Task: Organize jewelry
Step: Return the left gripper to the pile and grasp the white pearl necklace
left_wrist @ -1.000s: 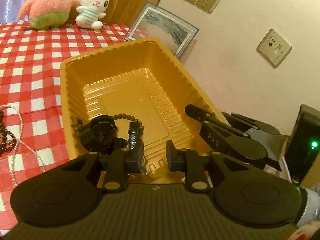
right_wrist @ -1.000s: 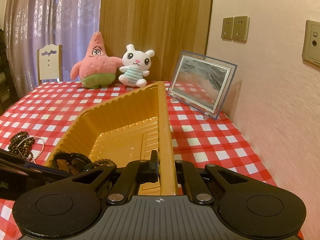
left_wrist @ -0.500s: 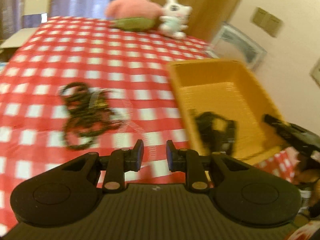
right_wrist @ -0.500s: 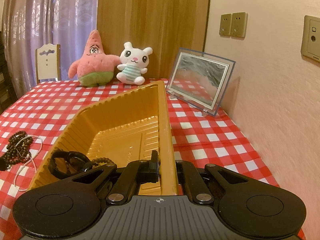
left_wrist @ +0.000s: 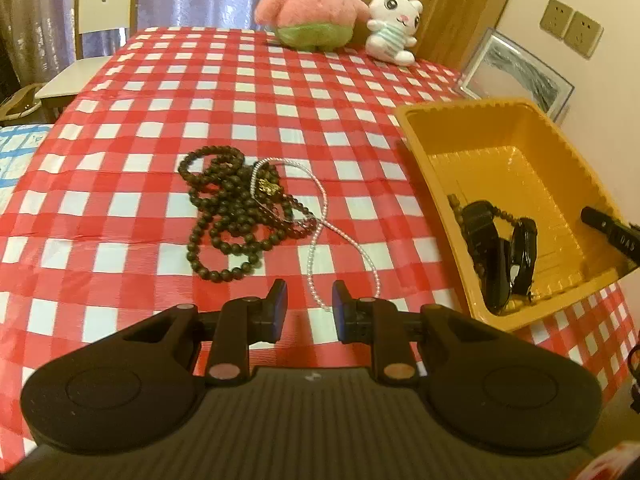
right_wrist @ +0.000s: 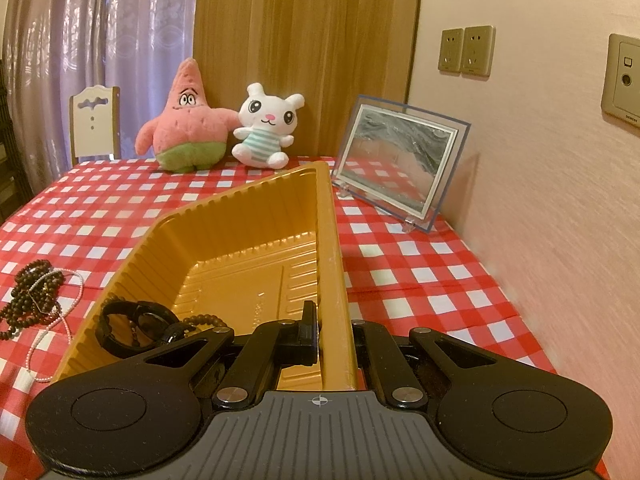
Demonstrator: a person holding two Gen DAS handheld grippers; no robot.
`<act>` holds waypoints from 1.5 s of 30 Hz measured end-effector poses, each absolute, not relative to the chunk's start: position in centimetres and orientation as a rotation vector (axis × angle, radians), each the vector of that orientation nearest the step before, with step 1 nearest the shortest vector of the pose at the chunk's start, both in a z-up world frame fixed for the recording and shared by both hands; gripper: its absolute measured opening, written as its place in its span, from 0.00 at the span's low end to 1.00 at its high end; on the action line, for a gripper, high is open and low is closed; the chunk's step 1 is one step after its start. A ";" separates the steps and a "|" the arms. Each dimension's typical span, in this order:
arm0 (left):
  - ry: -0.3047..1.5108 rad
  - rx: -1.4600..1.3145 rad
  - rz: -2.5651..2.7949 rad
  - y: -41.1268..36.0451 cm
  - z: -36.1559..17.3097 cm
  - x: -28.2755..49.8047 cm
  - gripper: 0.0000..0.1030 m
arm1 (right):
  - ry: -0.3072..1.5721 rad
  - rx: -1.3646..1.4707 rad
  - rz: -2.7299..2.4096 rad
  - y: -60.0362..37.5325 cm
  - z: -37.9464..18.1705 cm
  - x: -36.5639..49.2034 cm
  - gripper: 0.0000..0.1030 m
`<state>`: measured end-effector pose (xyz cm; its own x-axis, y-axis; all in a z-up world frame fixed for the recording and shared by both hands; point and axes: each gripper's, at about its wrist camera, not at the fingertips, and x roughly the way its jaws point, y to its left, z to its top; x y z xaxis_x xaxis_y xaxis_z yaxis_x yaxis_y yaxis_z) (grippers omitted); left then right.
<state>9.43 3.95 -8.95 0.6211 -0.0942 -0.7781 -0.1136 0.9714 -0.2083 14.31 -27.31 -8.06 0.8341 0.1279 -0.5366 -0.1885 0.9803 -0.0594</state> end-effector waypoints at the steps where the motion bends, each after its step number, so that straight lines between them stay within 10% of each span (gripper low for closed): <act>1: 0.907 -0.240 0.005 3.8 -9.1 9.6 0.19 | 0.561 -0.112 0.168 -27.3 -8.1 14.3 0.03; 45: 0.906 0.014 0.107 5.9 -11.8 19.5 0.10 | 0.581 -0.103 0.155 -27.1 -8.6 15.1 0.04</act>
